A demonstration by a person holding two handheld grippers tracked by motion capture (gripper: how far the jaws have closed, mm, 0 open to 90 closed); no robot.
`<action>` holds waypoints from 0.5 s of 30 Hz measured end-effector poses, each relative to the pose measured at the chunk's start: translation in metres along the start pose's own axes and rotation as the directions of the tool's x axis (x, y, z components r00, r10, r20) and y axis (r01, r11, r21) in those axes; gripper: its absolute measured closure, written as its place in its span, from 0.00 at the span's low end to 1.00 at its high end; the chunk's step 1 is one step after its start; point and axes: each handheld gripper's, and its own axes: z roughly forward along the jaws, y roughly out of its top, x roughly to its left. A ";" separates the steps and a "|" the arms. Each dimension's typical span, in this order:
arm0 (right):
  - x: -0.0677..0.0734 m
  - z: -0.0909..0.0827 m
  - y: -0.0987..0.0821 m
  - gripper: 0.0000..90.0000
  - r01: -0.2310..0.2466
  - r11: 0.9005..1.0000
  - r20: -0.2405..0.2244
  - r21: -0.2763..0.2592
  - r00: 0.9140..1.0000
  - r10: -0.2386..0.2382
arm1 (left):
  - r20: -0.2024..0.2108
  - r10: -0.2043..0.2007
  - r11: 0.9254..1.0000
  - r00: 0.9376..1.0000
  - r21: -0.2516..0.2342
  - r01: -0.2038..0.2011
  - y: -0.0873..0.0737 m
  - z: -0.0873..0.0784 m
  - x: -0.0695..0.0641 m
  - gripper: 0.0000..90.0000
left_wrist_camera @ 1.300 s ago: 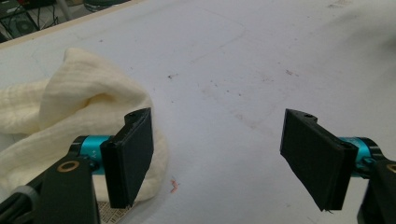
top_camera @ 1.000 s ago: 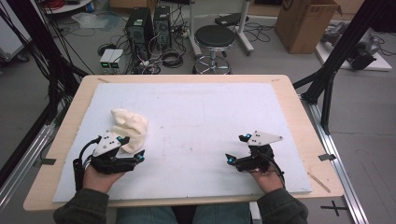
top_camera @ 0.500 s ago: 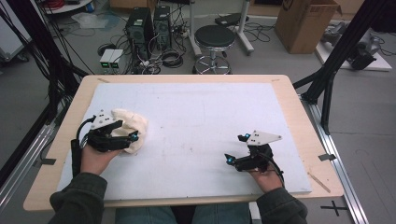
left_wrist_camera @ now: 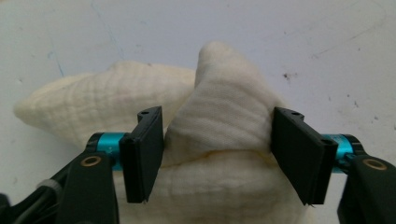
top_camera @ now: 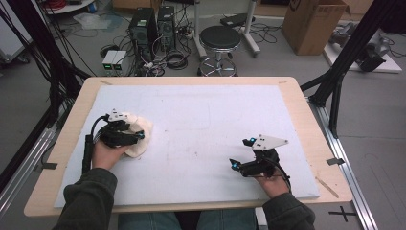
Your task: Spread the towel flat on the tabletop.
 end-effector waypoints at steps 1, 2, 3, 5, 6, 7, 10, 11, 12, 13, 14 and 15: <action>0.000 0.000 0.000 0.12 0.000 1.000 0.000 0.000 1.000 0.000 | -0.004 0.003 1.000 1.000 0.016 -0.003 -0.001 0.003 0.001 0.42; 0.000 0.000 0.000 0.12 -0.001 1.000 0.000 0.000 1.000 0.001 | -0.007 0.005 1.000 1.000 0.025 -0.004 -0.001 0.005 0.002 0.43; 0.000 0.000 0.000 0.12 0.002 1.000 0.001 -0.002 1.000 -0.002 | -0.004 0.000 1.000 1.000 0.030 0.000 -0.002 0.007 0.002 0.44; 0.000 0.000 0.000 0.12 0.002 1.000 0.000 -0.003 1.000 -0.002 | -0.007 0.002 0.999 1.000 0.042 -0.001 -0.003 0.009 0.004 0.48; 0.000 0.000 0.000 0.12 0.001 1.000 0.000 -0.004 1.000 -0.001 | -0.010 0.005 0.999 1.000 0.051 -0.004 -0.003 0.011 0.004 0.50; 0.000 -0.001 0.000 0.12 -0.001 1.000 0.000 -0.004 1.000 0.001 | -0.012 0.008 0.998 1.000 0.060 -0.007 -0.004 0.013 0.004 0.54; 0.001 -0.001 0.000 0.12 0.002 1.000 -0.003 -0.003 1.000 -0.002 | -0.010 0.002 0.997 1.000 0.071 -0.002 -0.007 0.017 0.005 0.60; 0.001 -0.001 0.000 0.12 0.003 1.000 -0.003 -0.002 1.000 -0.003 | -0.007 -0.009 0.998 1.000 0.064 0.009 -0.008 0.017 0.005 0.63; 0.001 -0.001 0.000 0.12 0.003 1.000 -0.003 -0.002 1.000 -0.003 | -0.008 -0.005 0.998 1.000 0.064 0.006 -0.008 0.017 0.005 0.63; 0.001 0.000 -0.001 0.12 0.004 1.000 -0.002 -0.001 1.000 -0.004 | -0.009 0.005 0.998 1.000 0.066 -0.005 -0.009 0.017 0.006 0.65; 0.001 -0.001 -0.001 0.12 -0.004 1.000 -0.004 0.003 1.000 0.004 | -0.010 0.013 0.997 1.000 0.070 -0.013 -0.009 0.017 0.006 0.66; 0.001 -0.001 -0.001 0.12 -0.004 1.000 -0.004 0.003 1.000 0.004 | -0.010 0.013 0.997 1.000 0.070 -0.013 -0.009 0.017 0.006 0.68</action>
